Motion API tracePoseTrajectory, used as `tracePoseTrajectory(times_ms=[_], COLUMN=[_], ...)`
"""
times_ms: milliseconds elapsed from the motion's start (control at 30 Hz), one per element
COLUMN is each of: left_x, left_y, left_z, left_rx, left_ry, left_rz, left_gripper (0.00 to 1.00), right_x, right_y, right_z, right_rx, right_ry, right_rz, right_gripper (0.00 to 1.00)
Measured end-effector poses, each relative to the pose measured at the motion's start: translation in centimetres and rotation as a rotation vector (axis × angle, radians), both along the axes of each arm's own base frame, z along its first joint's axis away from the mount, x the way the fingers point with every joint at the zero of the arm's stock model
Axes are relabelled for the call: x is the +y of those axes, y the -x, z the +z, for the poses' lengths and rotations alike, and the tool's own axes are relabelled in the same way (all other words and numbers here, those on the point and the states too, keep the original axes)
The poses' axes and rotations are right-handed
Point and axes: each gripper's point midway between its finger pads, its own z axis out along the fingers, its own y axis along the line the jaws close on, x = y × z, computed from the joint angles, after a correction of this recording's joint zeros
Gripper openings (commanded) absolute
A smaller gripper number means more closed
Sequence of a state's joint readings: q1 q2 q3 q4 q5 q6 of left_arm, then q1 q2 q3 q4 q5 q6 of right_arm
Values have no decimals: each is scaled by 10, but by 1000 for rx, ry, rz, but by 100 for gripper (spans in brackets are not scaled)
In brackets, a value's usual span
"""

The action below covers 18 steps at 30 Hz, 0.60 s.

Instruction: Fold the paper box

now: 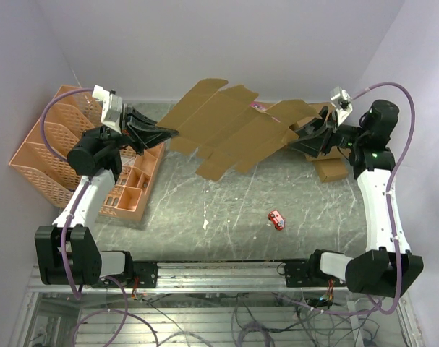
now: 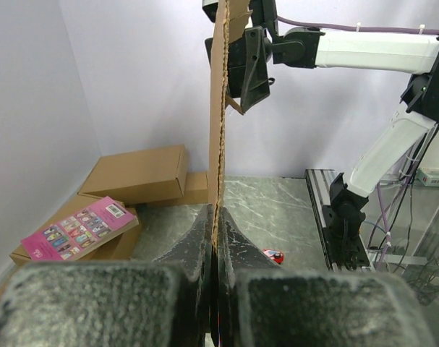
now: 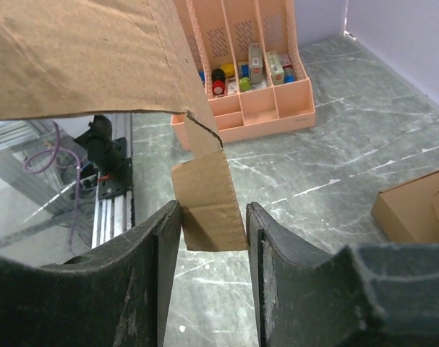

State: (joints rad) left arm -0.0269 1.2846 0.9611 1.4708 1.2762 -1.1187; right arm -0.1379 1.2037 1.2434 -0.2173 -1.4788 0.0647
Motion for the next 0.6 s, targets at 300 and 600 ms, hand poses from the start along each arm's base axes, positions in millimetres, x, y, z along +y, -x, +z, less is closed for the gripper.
tracePoseTrajectory(times_ms=[300, 600], left_x=[0, 0], left_y=[0, 0], left_z=[1, 2], left_rx=[-1, -1], left_ry=[6, 8], left_rz=[2, 3], left_gripper=[7, 7], right_x=[4, 10], right_y=[12, 17], right_z=[9, 14], right_rx=[-7, 48], right_ry=[-16, -30], right_rz=[41, 66], right_gripper=[38, 33])
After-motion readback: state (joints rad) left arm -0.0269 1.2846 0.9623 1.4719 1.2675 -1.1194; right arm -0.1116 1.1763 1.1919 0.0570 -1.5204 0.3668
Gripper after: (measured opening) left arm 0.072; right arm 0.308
